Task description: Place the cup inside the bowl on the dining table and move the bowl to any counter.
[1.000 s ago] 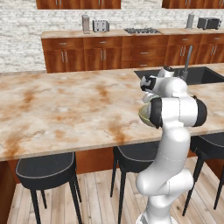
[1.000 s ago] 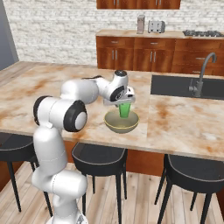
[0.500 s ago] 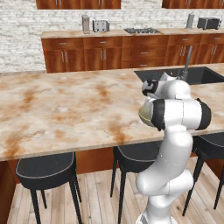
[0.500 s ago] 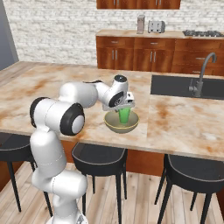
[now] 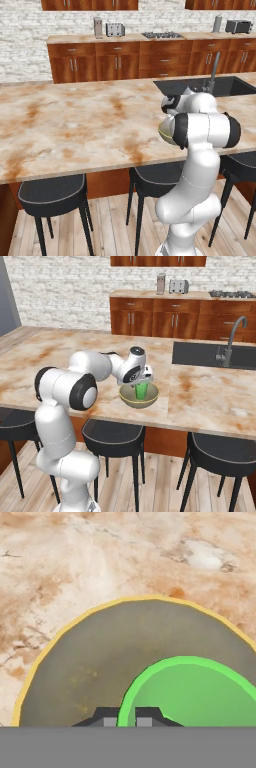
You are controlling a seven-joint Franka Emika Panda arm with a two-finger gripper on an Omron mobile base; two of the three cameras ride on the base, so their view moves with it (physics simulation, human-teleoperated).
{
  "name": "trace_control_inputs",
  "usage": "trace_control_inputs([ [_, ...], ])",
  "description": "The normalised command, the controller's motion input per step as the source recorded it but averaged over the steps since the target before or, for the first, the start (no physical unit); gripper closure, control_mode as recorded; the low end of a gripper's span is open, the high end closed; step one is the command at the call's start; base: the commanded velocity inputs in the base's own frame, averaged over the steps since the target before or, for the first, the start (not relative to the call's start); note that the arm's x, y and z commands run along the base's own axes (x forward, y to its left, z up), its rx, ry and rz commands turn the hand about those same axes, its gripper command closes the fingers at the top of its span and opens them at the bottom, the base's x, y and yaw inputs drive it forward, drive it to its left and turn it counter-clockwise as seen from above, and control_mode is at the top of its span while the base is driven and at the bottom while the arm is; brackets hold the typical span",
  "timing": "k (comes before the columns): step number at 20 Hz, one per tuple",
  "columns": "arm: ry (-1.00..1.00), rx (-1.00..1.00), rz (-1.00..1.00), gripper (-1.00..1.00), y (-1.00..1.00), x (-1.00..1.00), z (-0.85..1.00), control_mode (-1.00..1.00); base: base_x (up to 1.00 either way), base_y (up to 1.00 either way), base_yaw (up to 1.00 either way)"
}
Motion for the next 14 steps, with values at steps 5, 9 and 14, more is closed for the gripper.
trace_control_inputs([
  [5, -0.04, 0.05, 0.0, 1.0, 0.0, 0.03, -0.08, -1.0, 0.0, 0.0, 0.0],
  [9, -0.06, 0.02, 0.0, 1.0, 0.0, 0.02, -0.14, -1.0, 0.0, 0.0, 0.0],
  [14, -0.06, 0.0, 0.0, 1.0, 0.0, 0.0, -0.23, -1.0, 0.0, 0.0, 0.0],
])
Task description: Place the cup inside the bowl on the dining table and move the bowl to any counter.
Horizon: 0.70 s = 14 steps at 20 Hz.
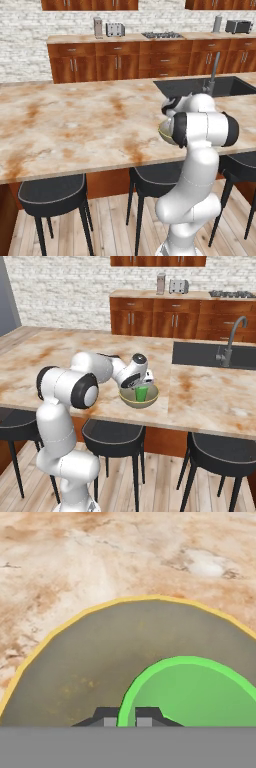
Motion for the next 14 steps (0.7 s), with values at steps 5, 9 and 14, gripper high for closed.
trace_control_inputs([
  [5, -0.06, 0.0, 0.0, 1.0, 0.0, 0.0, -0.23, -1.0, 0.0, 0.0, 0.0],
  [9, -0.02, 0.0, 0.0, 1.0, 0.0, 0.0, -0.1, -1.0, 0.0, 0.0, 0.0],
  [14, 0.0, 0.0, 0.0, 1.0, 0.0, -0.01, 0.0, -1.0, 0.0, 0.0, 0.0],
])
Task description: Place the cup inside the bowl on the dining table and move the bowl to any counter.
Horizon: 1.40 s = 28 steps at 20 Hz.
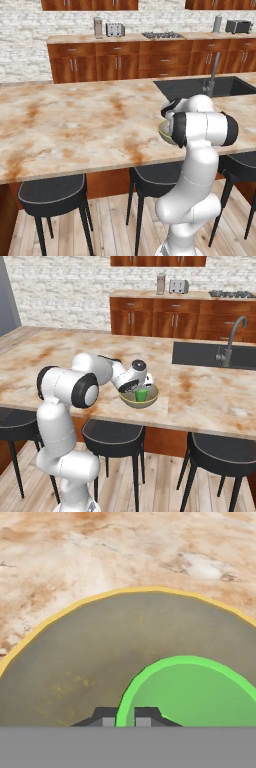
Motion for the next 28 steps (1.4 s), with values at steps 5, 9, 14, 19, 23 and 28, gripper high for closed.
trace_control_inputs([
  [5, 0.0, 0.0, 0.0, 1.0, 0.0, 0.0, 0.0, -1.0, 0.0, 0.0, 0.0],
  [9, 0.0, 0.0, 0.0, -1.0, 0.0, 0.0, 0.0, -1.0, 0.0, 0.0, 0.0],
  [14, 0.03, 0.0, 0.0, -1.0, 0.0, 0.0, 0.03, -1.0, 0.0, 0.0, 0.0],
  [19, 0.01, -0.05, -0.01, -1.0, 0.0, 0.0, 0.27, -1.0, 0.0, 0.0, 0.0],
  [23, 0.0, -0.09, -0.02, -1.0, 0.01, 0.0, 0.49, -1.0, 0.0, 0.0, 0.0],
  [28, 0.03, -0.04, -0.06, -1.0, 0.0, 0.0, 0.37, -1.0, 0.0, 0.0, 0.0],
])
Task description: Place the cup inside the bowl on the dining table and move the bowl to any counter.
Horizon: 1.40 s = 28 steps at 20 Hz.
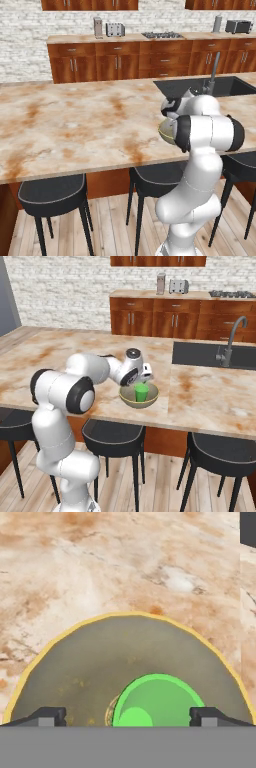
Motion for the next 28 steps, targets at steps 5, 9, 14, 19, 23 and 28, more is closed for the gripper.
trace_control_inputs([
  [5, 0.04, -0.01, -0.12, -1.0, 0.0, 0.0, 0.42, -1.0, 0.0, 0.0, 0.0],
  [9, 0.04, 0.0, -0.11, -1.0, -0.05, -0.04, 0.45, -1.0, 0.0, 0.0, 0.0],
  [14, 0.12, 0.0, -0.15, -1.0, -0.27, -0.18, 0.04, -1.0, 0.0, 0.0, 0.0],
  [19, 0.04, 0.0, -0.18, -1.0, -0.33, -0.21, -0.01, -1.0, 0.0, 0.0, 0.0],
  [23, 0.0, 0.05, -0.22, -1.0, -0.38, -0.01, 0.0, -1.0, 0.0, 0.0, 0.0],
  [28, 0.0, 0.13, -0.23, -1.0, -0.34, 0.0, 0.0, -1.0, 0.0, 0.0, 0.0],
])
